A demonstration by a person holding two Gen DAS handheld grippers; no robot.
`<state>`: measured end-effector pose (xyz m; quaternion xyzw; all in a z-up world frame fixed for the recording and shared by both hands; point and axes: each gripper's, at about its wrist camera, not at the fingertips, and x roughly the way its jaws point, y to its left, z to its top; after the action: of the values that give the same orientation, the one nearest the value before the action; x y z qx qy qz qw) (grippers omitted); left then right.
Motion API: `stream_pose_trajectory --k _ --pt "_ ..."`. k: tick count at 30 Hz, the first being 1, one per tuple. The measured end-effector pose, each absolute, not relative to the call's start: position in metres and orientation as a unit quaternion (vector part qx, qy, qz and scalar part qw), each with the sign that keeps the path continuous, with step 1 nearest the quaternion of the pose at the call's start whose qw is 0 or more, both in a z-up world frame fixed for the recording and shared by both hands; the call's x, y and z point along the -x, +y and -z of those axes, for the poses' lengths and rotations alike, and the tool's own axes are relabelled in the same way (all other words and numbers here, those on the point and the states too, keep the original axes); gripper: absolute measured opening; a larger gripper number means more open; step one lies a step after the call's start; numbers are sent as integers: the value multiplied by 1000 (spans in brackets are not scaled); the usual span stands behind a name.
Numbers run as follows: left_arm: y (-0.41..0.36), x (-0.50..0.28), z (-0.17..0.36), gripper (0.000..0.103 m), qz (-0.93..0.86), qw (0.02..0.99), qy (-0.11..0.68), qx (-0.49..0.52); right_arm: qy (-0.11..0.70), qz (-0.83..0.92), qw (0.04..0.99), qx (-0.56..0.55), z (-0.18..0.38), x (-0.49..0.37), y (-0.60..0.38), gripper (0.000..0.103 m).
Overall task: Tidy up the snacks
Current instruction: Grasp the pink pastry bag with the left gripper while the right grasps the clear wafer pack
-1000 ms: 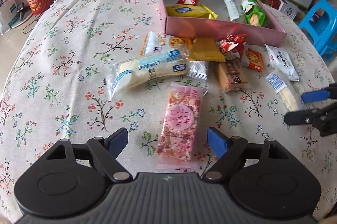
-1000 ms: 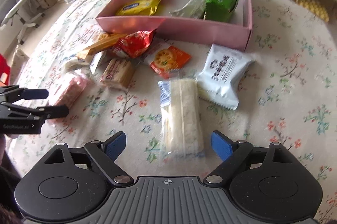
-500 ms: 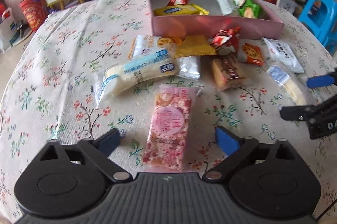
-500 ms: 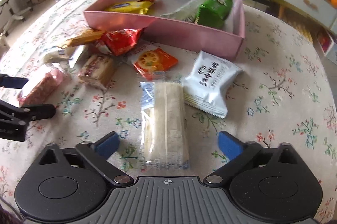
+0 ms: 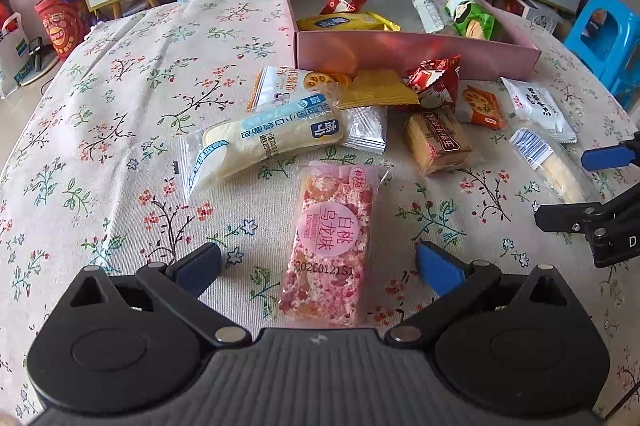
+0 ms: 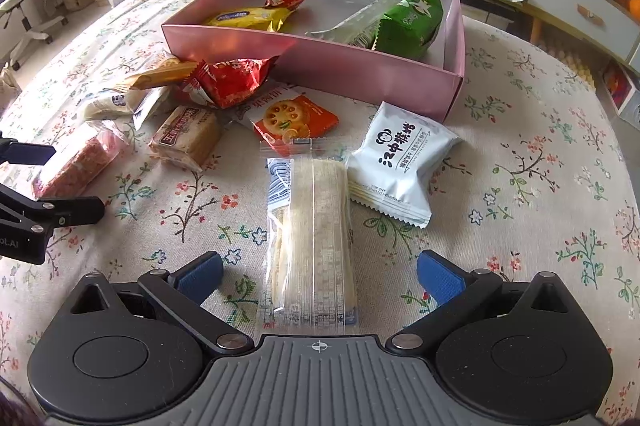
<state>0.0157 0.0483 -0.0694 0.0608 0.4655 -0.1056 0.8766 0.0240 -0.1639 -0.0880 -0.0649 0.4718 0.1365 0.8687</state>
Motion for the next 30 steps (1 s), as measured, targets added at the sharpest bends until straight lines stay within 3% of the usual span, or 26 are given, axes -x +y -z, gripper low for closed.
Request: stream_pose_trajectory --k 3,7,13,16,18,30 --pt "49 -15 69 100 110 877 463 -60 470 -137 870 65 88 -23 -163 102" --pt "47 -14 64 80 119 880 456 -65 465 -151 870 63 84 -21 -160 94" --pt "44 -13 59 48 126 881 450 -67 457 -162 872 60 78 -19 -154 63" --pt "46 -13 57 35 126 882 449 -61 456 -159 874 49 75 -21 -156 41" --pt "48 -14 55 32 127 882 451 -54 458 -159 874 40 74 -23 -157 34" --pt "56 -14 37 30 134 887 441 -19 456 -173 873 18 58 -19 -156 33"
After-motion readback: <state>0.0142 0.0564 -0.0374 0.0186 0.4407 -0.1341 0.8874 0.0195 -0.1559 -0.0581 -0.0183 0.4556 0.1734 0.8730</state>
